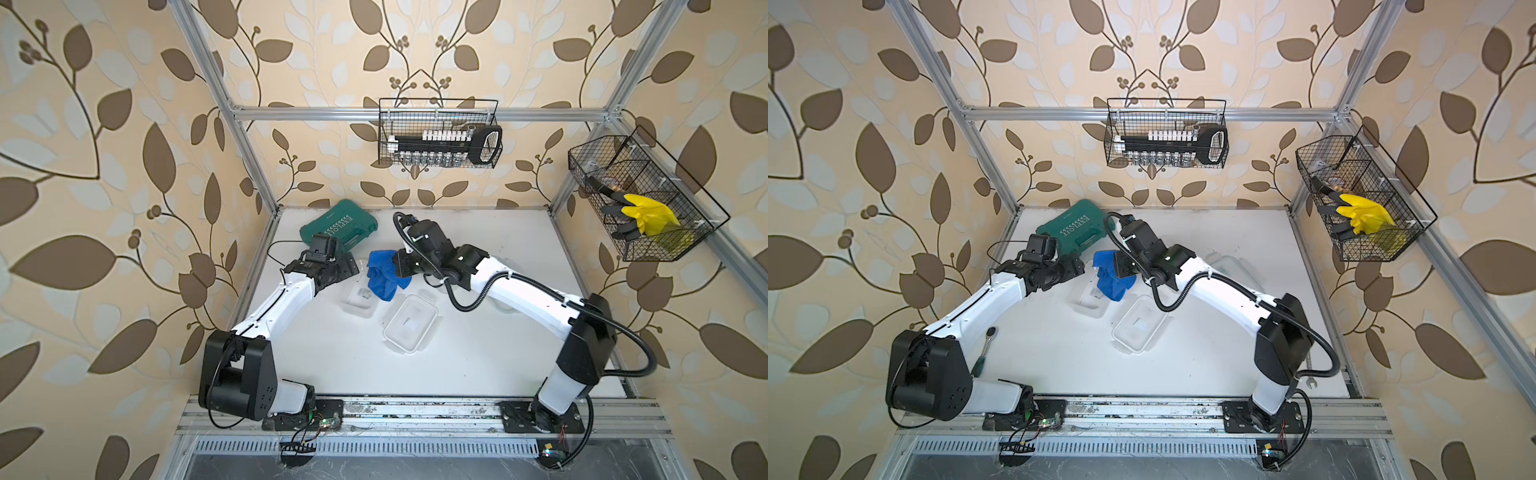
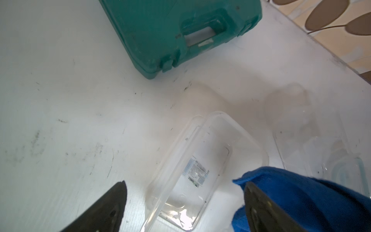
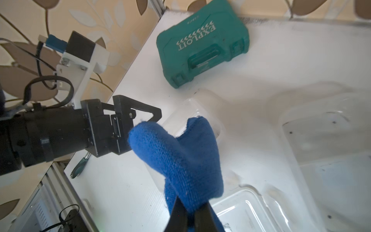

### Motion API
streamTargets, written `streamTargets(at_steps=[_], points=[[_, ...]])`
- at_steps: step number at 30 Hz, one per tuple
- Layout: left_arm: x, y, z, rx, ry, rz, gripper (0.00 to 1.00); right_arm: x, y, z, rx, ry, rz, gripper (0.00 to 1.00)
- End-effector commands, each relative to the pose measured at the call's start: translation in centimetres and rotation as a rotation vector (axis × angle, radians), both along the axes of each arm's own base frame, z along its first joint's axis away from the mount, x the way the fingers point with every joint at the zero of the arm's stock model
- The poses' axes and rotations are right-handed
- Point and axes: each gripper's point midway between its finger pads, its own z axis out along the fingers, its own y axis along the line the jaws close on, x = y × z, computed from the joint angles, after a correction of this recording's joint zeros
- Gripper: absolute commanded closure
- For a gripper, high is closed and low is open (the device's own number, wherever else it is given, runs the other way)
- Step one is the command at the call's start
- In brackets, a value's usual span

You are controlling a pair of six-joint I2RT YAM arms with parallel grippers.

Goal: Wipe the insides of the lunch boxes
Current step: Wipe the dirt inside the lunch box.

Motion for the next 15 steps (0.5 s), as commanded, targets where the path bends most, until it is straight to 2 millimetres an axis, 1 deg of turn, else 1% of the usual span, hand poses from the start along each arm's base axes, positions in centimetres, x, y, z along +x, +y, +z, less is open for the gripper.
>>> streamTargets(at_steps=[1,3,5,7,9,11,15], points=[[0.5,-0.8,-1.2,-0.071,0.011,-0.017,0.16,1.0,3.2,0.9,0.109,0.031,0.022,1.00],[0.4,-0.9,-3.2,-0.078,0.066,-0.024,0.20,1.6,4.3,-0.7,0.123,0.073,0.021,1.00],[0.4,-0.9,-4.6,-0.087,0.102,-0.026,0.24,2.1,5.7,-2.3,0.133,0.116,0.029,1.00],[0.5,-1.0,-5.7,-0.096,0.123,-0.023,0.26,2.6,6.8,-3.9,0.144,0.161,0.025,1.00],[0.6,-1.0,-6.4,-0.106,0.132,-0.022,0.31,3.1,7.5,-5.2,0.152,0.194,0.006,1.00],[0.7,-1.1,-6.8,-0.119,0.136,-0.021,0.41,3.6,7.5,-6.9,0.132,0.228,-0.032,1.00],[0.7,-1.3,-6.8,-0.146,0.127,-0.021,0.66,4.7,6.2,-11.6,0.074,0.324,-0.136,1.00]])
